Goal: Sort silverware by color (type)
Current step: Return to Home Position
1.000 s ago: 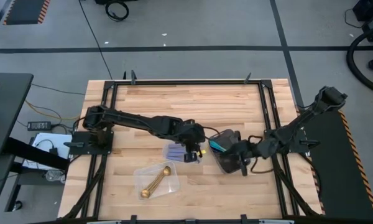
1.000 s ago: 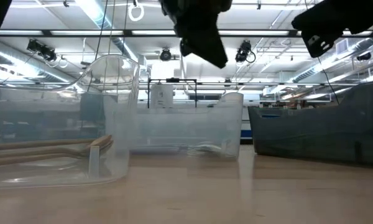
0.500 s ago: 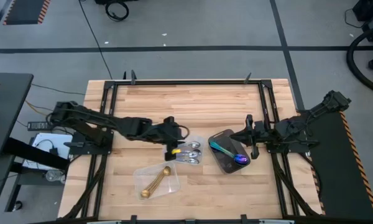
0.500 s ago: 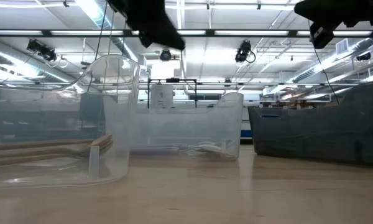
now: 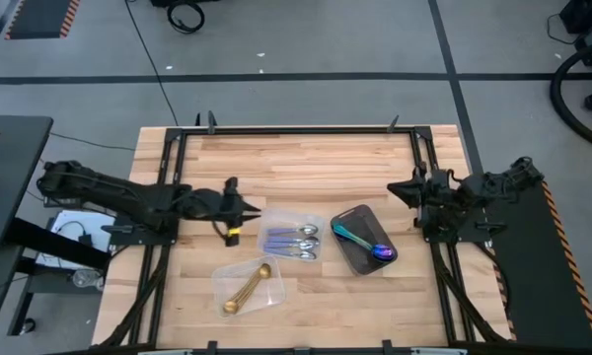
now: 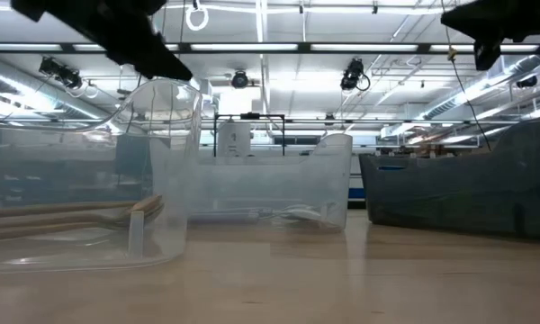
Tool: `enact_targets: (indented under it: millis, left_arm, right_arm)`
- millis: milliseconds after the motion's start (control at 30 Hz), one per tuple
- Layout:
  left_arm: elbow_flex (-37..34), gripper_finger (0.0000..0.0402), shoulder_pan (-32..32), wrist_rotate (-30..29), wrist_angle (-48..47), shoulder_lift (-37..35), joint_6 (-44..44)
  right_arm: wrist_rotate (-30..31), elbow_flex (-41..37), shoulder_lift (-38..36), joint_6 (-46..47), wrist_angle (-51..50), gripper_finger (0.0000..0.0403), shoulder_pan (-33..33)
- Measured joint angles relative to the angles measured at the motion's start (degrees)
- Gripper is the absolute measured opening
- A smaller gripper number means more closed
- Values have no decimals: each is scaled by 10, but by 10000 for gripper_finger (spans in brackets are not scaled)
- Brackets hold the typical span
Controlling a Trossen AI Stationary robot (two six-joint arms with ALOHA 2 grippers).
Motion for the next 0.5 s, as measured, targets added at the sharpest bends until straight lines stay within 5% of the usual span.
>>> enact_targets:
  millis: [233, 500]
  left_arm:
    - [-100, 71, -2, 0, 33, -124, -27]
    - [-180, 69, -1, 0, 37, -270, -42]
  right_arm:
    - [-9, -5, -89, 0, -81, 29, -7]
    - [-1, -27, -88, -10, -72, 15, -36]
